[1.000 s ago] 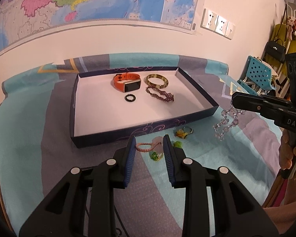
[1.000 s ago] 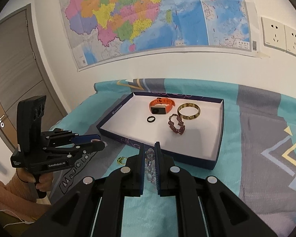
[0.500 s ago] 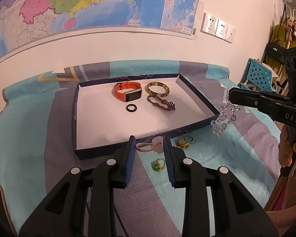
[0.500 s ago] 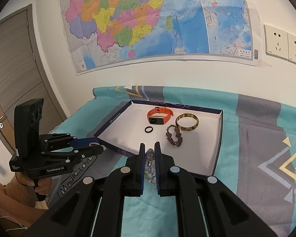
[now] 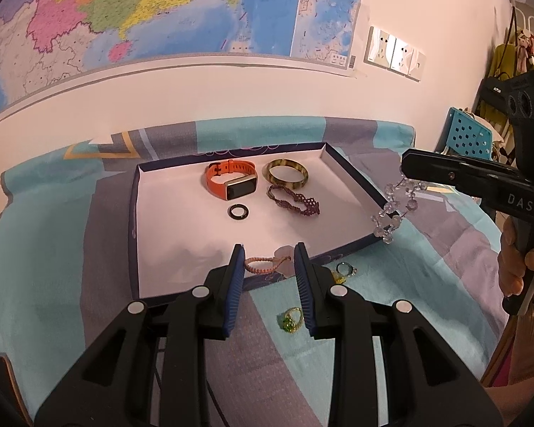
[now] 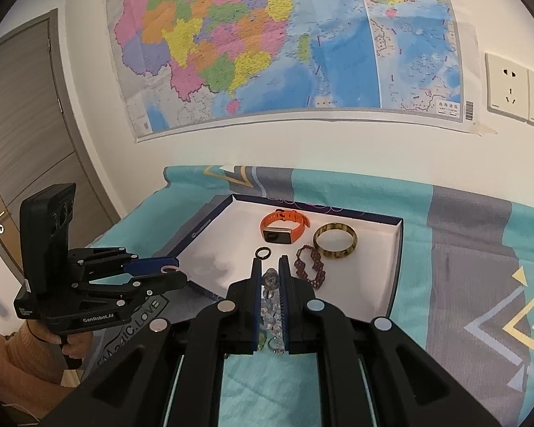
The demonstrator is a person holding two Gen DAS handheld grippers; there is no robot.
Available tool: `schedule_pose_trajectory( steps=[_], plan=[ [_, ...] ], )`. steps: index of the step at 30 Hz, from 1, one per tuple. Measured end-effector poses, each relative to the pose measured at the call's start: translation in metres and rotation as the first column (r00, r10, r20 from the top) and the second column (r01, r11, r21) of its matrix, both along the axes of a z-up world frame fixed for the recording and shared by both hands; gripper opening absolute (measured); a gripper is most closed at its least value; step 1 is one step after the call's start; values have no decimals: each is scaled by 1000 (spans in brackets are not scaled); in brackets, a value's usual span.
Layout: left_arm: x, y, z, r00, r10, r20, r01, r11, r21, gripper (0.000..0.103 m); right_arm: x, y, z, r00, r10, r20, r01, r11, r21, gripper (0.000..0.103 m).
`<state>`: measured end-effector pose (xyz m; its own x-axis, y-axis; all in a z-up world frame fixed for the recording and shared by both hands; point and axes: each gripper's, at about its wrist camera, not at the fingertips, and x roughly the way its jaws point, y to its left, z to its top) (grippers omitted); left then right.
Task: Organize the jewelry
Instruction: 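Carry the crystal bracelet over the box with the right tool while the left carries the pink hair tie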
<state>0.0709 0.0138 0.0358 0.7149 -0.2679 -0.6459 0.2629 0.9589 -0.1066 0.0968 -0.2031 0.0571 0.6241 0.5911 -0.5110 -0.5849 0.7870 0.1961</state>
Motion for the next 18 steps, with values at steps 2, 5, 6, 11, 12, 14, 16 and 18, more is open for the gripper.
schedule_pose_trajectory(
  steps=[2, 5, 6, 11, 12, 14, 16, 18],
  plan=[
    [4, 0, 0, 1000, 2, 0, -2, 1000, 2, 29, 3, 1, 0, 1000, -2, -2, 2, 1000, 3, 8],
    [9, -1, -1, 1000, 4, -2, -4, 1000, 1, 29, 8, 1, 0, 1000, -3, -3, 3, 1000, 7, 8],
    [10, -1, -1, 1000, 4, -2, -4, 1000, 1, 29, 9, 2, -1, 1000, -5, -3, 5, 1000, 8, 8],
    [17, -2, -3, 1000, 5, -8, -5, 1000, 6, 29, 19, 7, -2, 1000, -2, -12, 2, 1000, 9, 8],
    [19, -2, -3, 1000, 5, -8, -5, 1000, 7, 29, 21, 8, -3, 1000, -2, -13, 2, 1000, 8, 8],
    [21, -3, -4, 1000, 7, -10, -7, 1000, 9, 29, 23, 10, -3, 1000, 3, -15, -3, 1000, 6, 8],
    [25, -3, -4, 1000, 9, -13, -9, 1000, 10, 29, 26, 12, -4, 1000, 3, -19, -3, 1000, 5, 8],
    [28, -3, -6, 1000, 11, -16, -10, 1000, 12, 29, 30, 14, -6, 1000, 6, -26, -5, 1000, 5, 8]
  ],
)
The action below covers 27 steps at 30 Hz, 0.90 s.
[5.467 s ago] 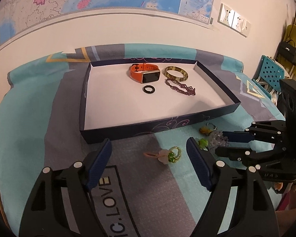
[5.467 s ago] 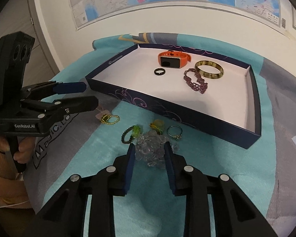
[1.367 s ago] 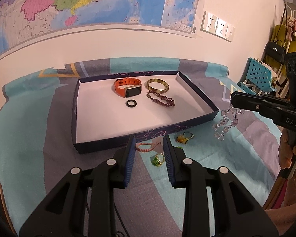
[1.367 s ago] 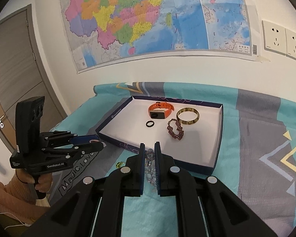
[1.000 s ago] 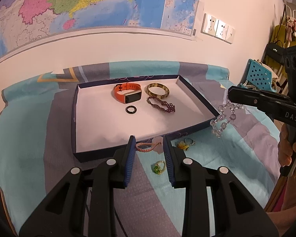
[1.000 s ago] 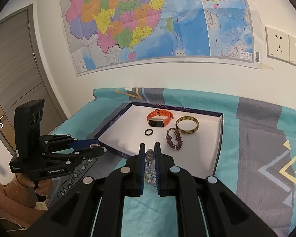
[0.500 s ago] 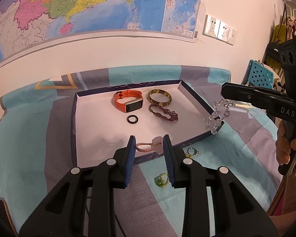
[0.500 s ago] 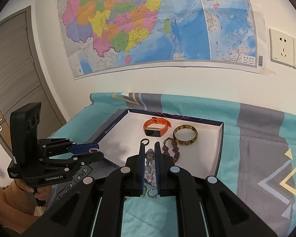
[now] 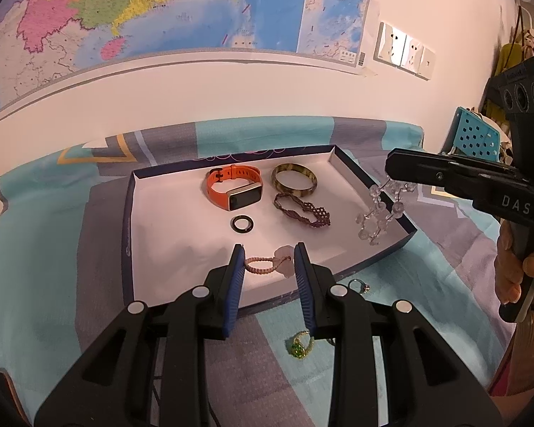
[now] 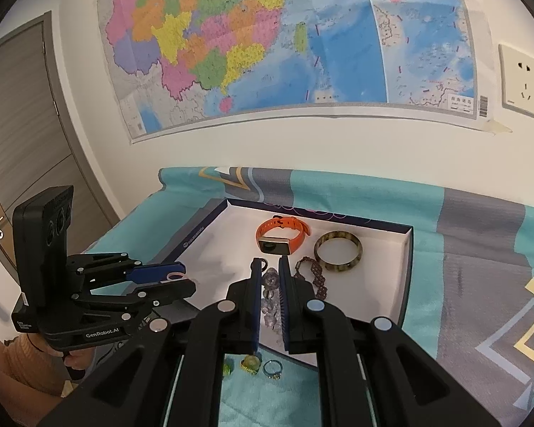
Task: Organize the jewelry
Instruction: 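Carry the crystal bracelet over the box with the right tool while the left carries the pink hair tie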
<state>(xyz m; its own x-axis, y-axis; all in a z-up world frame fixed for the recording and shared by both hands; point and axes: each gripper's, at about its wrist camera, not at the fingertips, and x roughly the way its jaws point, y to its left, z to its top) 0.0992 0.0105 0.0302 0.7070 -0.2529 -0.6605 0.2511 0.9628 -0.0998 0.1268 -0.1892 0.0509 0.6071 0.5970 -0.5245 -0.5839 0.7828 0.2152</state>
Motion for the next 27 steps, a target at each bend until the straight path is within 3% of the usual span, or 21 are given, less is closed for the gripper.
schedule_pose_trajectory(
  steps=[27],
  plan=[
    [43, -8, -21, 998, 29, -54, -27, 999, 46, 29, 38, 19, -15, 998, 13, -60, -13, 1000, -2, 8]
  ],
)
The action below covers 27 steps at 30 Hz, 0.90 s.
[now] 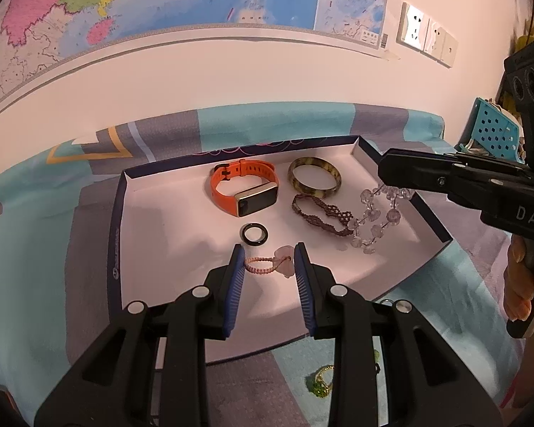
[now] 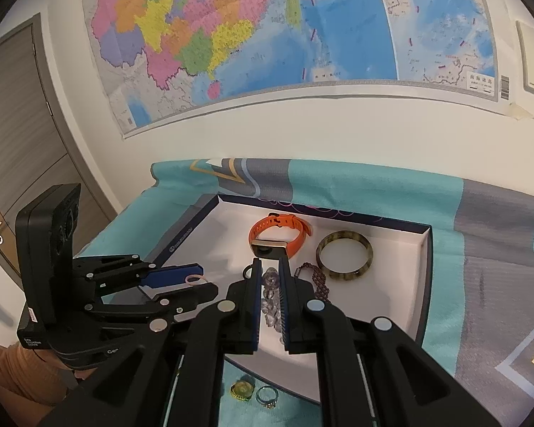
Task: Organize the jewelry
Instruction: 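Carry the crystal bracelet over the box with the right tool while the left carries the pink hair tie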
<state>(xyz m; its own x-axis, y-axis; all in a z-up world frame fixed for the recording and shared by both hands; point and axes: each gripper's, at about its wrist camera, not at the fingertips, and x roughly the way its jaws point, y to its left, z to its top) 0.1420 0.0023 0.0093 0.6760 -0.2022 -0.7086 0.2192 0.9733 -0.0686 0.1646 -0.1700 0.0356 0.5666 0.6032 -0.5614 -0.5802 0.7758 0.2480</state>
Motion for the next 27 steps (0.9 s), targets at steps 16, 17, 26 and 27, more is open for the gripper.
schedule_pose_trajectory(
  steps=[16, 17, 26, 27],
  plan=[
    [16, 2, -14, 999, 14, -49, -14, 1000, 0, 29, 15, 5, -8, 999, 1, -39, 0, 1000, 12, 8],
    [17, 2, -15, 999, 14, -51, -14, 1000, 0, 29, 16, 5, -9, 999, -1, -41, 2, 1000, 12, 8],
    [25, -2, -21, 997, 13, -73, -12, 1000, 17, 29, 30, 0, -20, 997, -29, -71, 30, 999, 17, 8],
    [27, -2, -22, 997, 15, -74, -14, 1000, 19, 29, 31, 0, -21, 997, -32, -72, 33, 999, 15, 8]
  ],
)
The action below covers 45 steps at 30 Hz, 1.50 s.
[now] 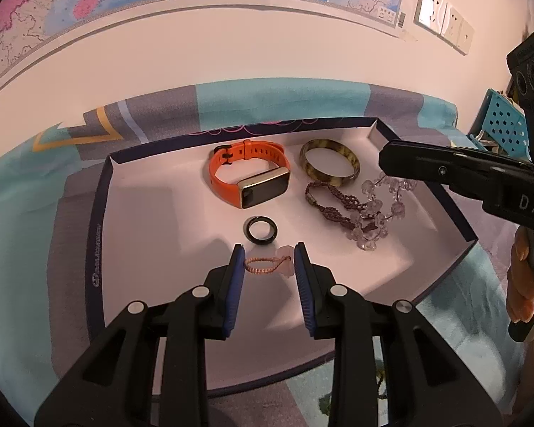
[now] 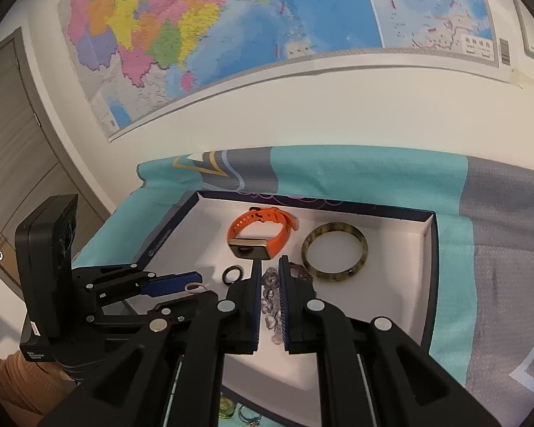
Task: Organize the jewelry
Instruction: 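Carry the crystal bracelet over the box with the right tool while the left carries the pink hair tie, then open the right tool over the box while the left tool releases the pink hair tie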
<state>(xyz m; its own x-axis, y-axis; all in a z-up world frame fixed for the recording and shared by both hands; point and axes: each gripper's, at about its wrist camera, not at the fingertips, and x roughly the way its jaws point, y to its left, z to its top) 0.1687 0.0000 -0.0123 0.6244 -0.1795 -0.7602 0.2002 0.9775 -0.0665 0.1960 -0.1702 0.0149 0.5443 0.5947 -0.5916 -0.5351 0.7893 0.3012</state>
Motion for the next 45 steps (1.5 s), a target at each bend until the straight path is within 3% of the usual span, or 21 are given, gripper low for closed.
schedule_pose_trajectory(
  steps=[24, 26, 28, 35, 45],
  plan=[
    [22, 0, -9, 999, 20, -35, -20, 1000, -10, 30, 44, -11, -33, 989, -114, -93, 112, 993, -32, 12],
    [21, 0, -8, 999, 20, -34, -21, 1000, -18, 34, 43, -13, -33, 989, -115, -94, 112, 993, -31, 14],
    [21, 2, -8, 999, 21, -34, -21, 1000, -22, 41, 40, -15, -30, 989, -120, -83, 118, 992, -33, 24],
    [12, 5, 2, 1000, 19, -14, -20, 999, -33, 53, 26, -19, -23, 992, -116, -56, 113, 993, -44, 25],
    [-34, 19, 38, 994, 26, 106, -21, 999, -49, 61, -13, -31, -12, 996, -77, -33, 76, 997, -19, 32]
  ],
)
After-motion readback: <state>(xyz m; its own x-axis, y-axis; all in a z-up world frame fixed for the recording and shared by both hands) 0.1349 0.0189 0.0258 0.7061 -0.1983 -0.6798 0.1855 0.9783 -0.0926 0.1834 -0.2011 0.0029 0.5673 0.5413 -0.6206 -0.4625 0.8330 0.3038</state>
